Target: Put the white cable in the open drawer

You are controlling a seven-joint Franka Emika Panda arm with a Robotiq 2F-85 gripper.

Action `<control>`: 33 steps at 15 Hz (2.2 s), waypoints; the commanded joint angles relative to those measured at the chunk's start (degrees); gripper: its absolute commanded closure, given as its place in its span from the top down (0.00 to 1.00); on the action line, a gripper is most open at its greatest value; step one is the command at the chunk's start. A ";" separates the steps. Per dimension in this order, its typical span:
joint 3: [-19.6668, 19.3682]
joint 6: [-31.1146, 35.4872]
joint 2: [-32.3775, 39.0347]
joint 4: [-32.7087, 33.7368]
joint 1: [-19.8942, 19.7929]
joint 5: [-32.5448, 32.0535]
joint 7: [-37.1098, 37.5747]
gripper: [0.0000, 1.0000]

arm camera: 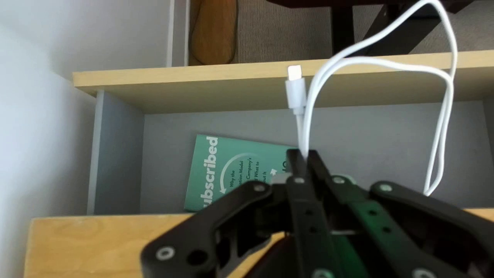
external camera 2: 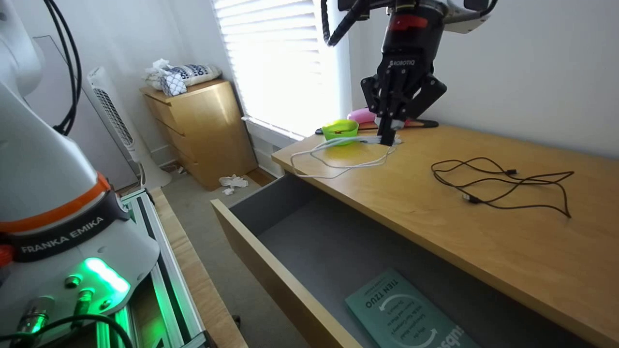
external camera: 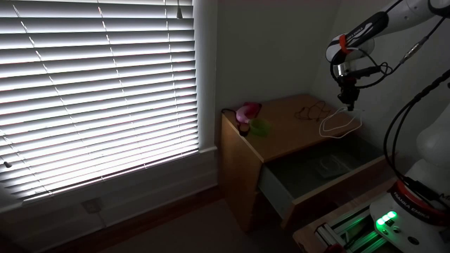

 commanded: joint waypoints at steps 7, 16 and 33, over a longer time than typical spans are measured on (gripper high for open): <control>-4.81 22.79 -3.90 -16.33 -6.88 0.52 -8.88 0.01; -5.22 41.32 8.94 -15.20 -8.99 0.03 -7.33 0.01; -4.40 57.40 34.60 2.46 -17.88 3.38 -5.66 0.01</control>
